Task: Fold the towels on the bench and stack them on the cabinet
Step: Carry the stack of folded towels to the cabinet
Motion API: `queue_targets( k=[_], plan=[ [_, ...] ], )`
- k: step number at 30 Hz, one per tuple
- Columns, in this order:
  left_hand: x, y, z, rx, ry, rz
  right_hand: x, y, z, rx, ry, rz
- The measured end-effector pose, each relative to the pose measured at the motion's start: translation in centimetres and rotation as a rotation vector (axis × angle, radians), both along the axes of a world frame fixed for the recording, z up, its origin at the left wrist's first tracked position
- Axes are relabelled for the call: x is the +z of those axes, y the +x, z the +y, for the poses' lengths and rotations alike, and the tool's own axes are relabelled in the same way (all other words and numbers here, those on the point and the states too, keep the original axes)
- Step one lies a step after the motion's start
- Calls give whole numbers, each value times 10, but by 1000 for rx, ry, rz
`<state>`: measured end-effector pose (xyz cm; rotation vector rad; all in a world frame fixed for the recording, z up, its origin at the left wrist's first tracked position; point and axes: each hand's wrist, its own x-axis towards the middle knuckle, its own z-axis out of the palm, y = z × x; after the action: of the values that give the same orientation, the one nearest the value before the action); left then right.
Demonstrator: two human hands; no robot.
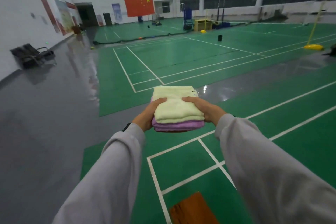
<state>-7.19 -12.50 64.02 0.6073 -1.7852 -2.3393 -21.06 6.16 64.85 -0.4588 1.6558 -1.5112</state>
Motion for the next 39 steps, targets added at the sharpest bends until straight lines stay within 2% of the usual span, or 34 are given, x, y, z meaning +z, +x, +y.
queue_targets(
  k=[8, 18, 25, 31, 39],
  plan=[
    [3, -6, -117, 123, -8, 9, 14, -25, -132, 148, 49, 28],
    [33, -9, -357, 286, -125, 47, 40, -43, -389, 238, -1, 47],
    [48, 59, -483, 459, -119, 17, 55, -5, -559, 445, -12, 65],
    [63, 126, -574, 586, -158, -33, 69, 51, -669, 595, -18, 24],
    [67, 213, -676, 758, -110, -87, 66, 127, -814, 748, -36, 33]
  ],
)
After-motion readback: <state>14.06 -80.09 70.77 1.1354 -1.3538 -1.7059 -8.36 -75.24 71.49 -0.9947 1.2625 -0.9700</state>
